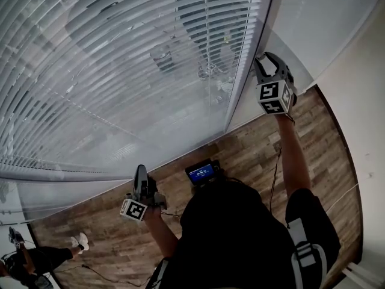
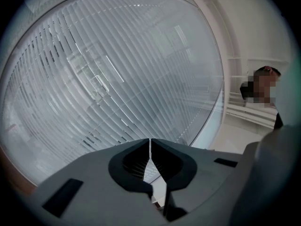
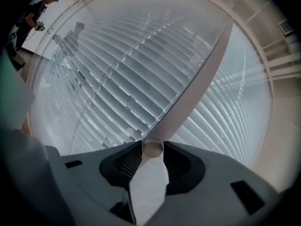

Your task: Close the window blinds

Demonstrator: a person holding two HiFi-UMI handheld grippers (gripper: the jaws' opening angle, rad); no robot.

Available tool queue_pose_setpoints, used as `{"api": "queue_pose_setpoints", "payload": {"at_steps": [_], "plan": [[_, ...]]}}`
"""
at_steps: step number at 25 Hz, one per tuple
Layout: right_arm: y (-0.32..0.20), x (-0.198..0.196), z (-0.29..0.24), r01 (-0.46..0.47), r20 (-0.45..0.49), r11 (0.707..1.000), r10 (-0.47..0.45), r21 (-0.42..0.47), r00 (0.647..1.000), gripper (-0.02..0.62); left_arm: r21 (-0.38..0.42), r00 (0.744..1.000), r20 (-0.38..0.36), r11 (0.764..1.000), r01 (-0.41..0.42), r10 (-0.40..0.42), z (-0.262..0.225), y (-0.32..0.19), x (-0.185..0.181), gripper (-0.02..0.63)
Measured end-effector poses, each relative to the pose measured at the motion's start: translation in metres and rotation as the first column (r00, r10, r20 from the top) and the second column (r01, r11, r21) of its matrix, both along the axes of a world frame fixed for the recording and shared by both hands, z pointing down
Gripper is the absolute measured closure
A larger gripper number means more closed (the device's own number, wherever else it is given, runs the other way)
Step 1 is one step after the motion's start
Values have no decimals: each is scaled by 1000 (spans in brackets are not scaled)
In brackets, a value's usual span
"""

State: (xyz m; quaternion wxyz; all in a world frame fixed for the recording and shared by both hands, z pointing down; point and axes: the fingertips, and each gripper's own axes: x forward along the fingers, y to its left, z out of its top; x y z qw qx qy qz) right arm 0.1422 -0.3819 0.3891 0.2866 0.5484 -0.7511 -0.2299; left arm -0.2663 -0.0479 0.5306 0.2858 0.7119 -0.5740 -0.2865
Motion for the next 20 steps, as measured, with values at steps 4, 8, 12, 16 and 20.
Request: {"api": "queue_pose_setpoints", "payload": {"at_steps": [4, 8, 12, 16, 20], "plan": [[-1, 5, -2, 1, 81, 999, 2, -39, 997, 465, 0, 1000, 6, 1000, -5, 5, -4, -3, 3, 600], [-7, 11, -6, 73, 413, 979, 13, -192, 910, 466, -3, 1000, 7, 1000, -10, 10, -13, -7, 8, 600], [-10, 16, 1, 253, 772, 912, 99, -323, 628, 466, -6, 1000, 5, 1000, -17, 17, -9, -10, 10, 600], [-9, 14, -5, 354, 887, 878, 149, -322, 437, 466, 5, 1000, 1, 1000, -22, 22, -11, -9, 11, 600], [-7, 12, -6, 428, 928, 856, 139, -289, 347, 465, 3, 1000, 3, 1000, -20, 20, -15, -7, 17, 600]]}}
